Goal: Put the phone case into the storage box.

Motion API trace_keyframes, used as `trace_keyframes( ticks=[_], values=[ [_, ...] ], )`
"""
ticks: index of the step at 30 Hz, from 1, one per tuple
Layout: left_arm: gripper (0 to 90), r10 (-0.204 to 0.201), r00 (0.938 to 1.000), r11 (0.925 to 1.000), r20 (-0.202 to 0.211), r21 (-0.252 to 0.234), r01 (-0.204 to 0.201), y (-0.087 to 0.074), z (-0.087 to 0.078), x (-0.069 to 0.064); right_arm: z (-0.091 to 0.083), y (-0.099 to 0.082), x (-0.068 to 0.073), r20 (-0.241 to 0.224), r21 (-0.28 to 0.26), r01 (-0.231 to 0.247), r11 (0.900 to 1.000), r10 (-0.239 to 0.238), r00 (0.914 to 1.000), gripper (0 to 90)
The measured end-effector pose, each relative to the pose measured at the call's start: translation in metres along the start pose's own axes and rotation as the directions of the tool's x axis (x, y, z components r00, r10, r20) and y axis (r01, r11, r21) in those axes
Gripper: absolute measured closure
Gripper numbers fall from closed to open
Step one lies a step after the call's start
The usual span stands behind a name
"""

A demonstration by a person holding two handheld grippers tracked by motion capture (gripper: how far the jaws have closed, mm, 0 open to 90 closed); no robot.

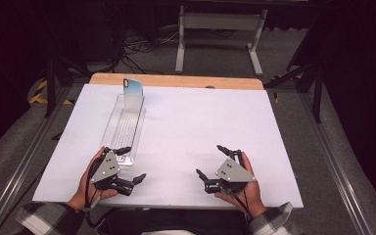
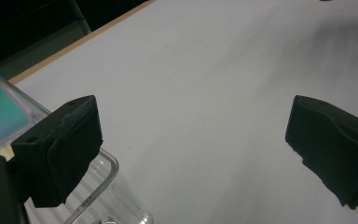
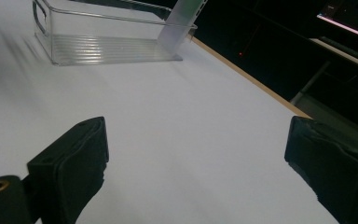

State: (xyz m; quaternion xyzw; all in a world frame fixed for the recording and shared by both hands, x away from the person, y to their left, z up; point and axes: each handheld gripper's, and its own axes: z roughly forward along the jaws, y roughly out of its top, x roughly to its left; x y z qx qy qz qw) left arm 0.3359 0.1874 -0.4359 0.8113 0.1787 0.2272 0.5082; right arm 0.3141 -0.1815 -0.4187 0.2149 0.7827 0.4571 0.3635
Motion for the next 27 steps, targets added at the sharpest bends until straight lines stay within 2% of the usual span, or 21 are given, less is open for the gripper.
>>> trace_keyframes(
  ticks=[5, 11, 20, 23, 25, 27],
  values=[
    [4.2, 0.01, 1.0, 0.9999, -0.002, -0.011, -0.01, 0.0008, -0.0031, 0.0007, -0.0006, 0.0015, 0.0021, 0.004, -0.004, 0.007, 1.0, -0.007, 1.0, 6.9],
    [4.1, -0.007, 1.0, 0.9996, 0.0, -0.026, 0.007, 0.002, -0.0051, 0.0023, 0.0002, 0.0018, 0.003, 0.0, -0.001, 0.009, 1.0, -0.009, 1.0, 7.0],
    [4.1, -0.003, 1.0, 0.9997, -0.002, -0.023, 0.003, 0.002, -0.0045, 0.0027, 0.0006, 0.0013, 0.004, 0.0, 0.0, 0.01, 0.9999, -0.01, 0.9999, 7.4],
    [4.1, -0.008, 0.9999, 0.9997, 0.009, -0.024, 0.008, 0.0019, -0.0043, 0.0023, 0.0005, 0.0012, 0.0038, -0.001, 0.001, 0.011, 0.9999, -0.011, 0.9999, 7.4],
    [4.1, -0.002, 1.0, 0.9997, -0.001, -0.024, 0.002, 0.0022, -0.0049, 0.0027, 0.0007, 0.001, 0.0034, -0.001, 0.0, 0.01, 0.9999, -0.01, 0.9999, 7.4],
    [4.1, -0.013, 0.9999, 0.9994, -0.003, -0.031, 0.013, 0.0023, -0.0052, 0.0036, 0.0006, 0.0008, 0.0032, 0.004, -0.002, 0.009, 1.0, -0.009, 1.0, 7.5]
  ],
)
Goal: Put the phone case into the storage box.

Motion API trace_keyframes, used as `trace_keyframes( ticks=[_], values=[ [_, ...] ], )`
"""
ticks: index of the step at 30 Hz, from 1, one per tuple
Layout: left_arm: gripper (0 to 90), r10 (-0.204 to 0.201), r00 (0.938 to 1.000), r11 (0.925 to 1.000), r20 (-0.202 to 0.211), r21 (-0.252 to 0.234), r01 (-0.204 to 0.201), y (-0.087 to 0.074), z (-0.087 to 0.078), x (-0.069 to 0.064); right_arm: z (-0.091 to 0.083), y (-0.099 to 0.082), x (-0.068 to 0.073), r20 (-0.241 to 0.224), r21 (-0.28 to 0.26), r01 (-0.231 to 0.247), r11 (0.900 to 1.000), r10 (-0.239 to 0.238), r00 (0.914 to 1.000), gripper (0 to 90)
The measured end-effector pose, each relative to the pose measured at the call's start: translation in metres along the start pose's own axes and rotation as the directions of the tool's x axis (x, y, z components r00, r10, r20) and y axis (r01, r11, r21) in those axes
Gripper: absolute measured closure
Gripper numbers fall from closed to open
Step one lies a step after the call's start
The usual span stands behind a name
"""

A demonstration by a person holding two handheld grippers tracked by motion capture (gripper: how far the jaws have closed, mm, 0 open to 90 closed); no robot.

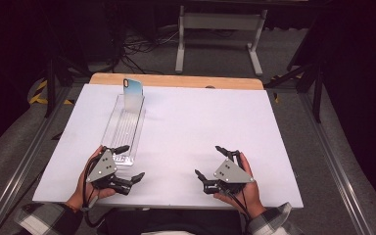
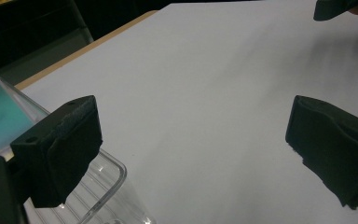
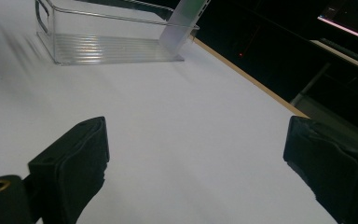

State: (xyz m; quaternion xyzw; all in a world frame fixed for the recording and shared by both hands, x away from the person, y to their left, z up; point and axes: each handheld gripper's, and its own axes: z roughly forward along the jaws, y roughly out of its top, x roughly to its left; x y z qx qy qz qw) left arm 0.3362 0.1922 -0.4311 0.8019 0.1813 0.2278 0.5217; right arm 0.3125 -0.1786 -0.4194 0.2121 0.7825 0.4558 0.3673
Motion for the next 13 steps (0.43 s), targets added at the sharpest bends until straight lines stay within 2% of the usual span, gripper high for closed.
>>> trace_keyframes(
  ticks=[4, 13],
  values=[
    [4.1, 0.008, 1.0, 1.0, -0.003, 0.005, -0.008, 0.0006, 0.0002, 0.0013, -0.0013, 0.0001, -0.0014, 0.008, -0.013, -0.004, 0.9999, 0.004, 1.0, 7.7],
    [4.1, -0.007, 1.0, 1.0, -0.004, -0.006, 0.007, 0.0026, 0.0002, 0.0029, -0.0013, -0.0005, -0.0022, 0.007, -0.011, -0.009, 0.9999, 0.009, 0.9999, 7.7]
  ],
)
